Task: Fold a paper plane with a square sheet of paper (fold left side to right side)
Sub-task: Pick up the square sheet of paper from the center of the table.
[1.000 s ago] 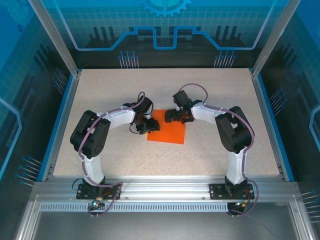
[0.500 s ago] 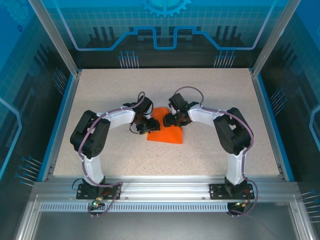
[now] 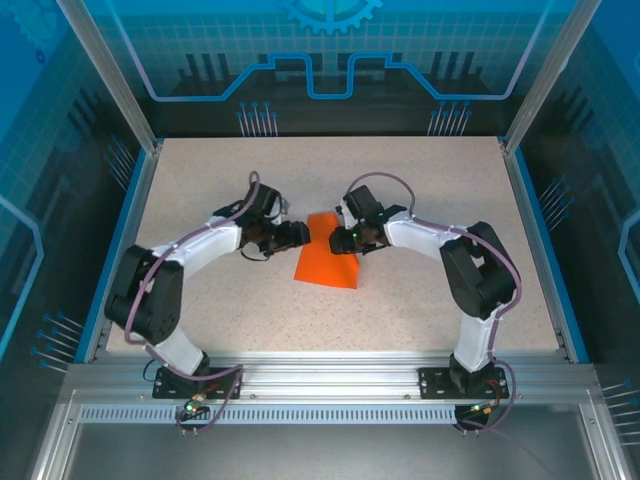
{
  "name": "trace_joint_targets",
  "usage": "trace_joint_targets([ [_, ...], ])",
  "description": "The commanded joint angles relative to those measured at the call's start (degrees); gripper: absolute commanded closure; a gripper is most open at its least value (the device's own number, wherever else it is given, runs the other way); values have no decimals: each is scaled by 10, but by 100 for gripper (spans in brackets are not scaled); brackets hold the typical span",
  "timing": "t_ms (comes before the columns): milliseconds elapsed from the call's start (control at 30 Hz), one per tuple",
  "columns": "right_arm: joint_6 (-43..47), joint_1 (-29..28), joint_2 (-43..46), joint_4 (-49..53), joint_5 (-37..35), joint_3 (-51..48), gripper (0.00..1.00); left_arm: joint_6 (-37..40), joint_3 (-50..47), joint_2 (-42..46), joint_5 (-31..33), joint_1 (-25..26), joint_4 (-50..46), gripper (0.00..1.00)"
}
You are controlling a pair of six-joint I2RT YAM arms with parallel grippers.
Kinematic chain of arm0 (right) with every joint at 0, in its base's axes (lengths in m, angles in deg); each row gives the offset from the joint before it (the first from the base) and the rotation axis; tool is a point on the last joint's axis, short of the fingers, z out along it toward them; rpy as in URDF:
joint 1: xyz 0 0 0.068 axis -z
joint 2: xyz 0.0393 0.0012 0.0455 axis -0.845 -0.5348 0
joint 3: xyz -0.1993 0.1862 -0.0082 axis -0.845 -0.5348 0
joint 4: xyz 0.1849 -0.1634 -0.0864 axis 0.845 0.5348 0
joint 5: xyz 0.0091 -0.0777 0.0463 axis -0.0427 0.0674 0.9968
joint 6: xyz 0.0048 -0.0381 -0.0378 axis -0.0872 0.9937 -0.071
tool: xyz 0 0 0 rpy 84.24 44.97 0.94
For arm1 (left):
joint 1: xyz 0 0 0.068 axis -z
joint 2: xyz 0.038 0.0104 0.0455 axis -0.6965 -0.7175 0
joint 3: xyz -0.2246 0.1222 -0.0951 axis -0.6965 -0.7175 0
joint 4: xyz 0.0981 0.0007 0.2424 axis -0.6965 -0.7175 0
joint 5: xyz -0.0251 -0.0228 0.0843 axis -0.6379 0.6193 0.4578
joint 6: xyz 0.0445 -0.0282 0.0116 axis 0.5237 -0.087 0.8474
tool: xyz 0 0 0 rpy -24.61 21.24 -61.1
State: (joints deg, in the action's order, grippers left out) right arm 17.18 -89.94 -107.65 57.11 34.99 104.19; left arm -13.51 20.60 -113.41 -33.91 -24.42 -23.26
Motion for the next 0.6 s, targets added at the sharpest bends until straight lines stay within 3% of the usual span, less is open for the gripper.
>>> trace_joint_targets([
  [0, 19, 20, 61, -49, 67, -29, 65, 1, -36, 58, -54, -31, 65, 25],
  [233, 43, 66, 188, -89, 159, -84, 68, -3, -95, 159, -153, -74, 208, 16],
  [567, 99, 134, 349, -23, 352, -59, 68, 25, -85, 233, -330, -74, 345, 10],
])
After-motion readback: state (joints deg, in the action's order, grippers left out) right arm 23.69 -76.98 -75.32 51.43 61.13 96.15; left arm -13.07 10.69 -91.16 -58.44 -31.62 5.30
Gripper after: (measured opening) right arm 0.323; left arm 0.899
